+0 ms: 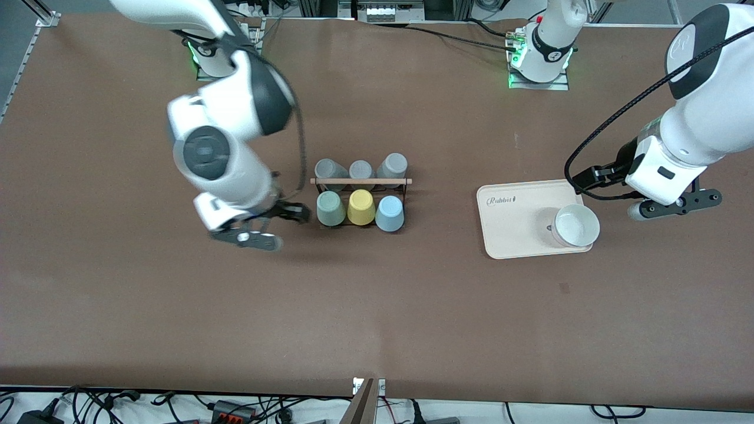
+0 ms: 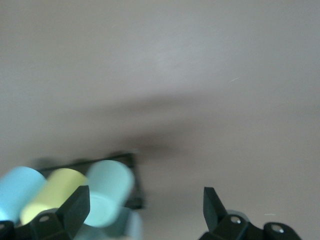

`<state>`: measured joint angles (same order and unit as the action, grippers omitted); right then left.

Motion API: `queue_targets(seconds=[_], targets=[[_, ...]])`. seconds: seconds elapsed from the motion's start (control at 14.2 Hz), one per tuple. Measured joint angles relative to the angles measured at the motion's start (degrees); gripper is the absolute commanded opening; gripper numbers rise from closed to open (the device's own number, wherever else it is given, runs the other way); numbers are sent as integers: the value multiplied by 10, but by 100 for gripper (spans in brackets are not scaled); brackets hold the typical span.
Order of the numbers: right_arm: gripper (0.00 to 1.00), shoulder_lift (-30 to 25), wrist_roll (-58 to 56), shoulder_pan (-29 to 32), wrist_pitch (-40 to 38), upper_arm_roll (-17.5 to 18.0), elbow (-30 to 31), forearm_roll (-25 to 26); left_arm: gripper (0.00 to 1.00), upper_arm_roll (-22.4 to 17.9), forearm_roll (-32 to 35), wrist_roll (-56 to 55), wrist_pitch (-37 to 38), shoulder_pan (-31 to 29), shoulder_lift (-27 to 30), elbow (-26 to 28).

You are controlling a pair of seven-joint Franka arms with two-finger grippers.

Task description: Hang scattered cups on rack with three cups

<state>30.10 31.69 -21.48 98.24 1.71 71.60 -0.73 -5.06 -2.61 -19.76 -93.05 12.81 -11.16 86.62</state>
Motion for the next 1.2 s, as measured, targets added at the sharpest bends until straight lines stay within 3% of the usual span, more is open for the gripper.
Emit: queue_targets(seconds=[0.21, 0.63, 0.77, 1.06, 1.2], targets=[[100, -52, -91, 88, -57, -2, -4, 7, 100, 3, -8, 0, 0, 2, 0, 0], [100, -127, -253, 202, -68, -2, 50, 18, 100, 7, -23, 0, 0, 8, 0, 0], [100, -166, -262, 216, -52, -2, 101, 18, 100, 8, -35, 0, 0, 8, 0, 0], [100, -282, -262, 216, 37, 4, 267, 18, 100, 8, -39, 0, 0, 8, 0, 0], [100, -316, -262, 216, 31, 5, 304, 19, 100, 8, -39, 0, 0, 8, 0, 0]])
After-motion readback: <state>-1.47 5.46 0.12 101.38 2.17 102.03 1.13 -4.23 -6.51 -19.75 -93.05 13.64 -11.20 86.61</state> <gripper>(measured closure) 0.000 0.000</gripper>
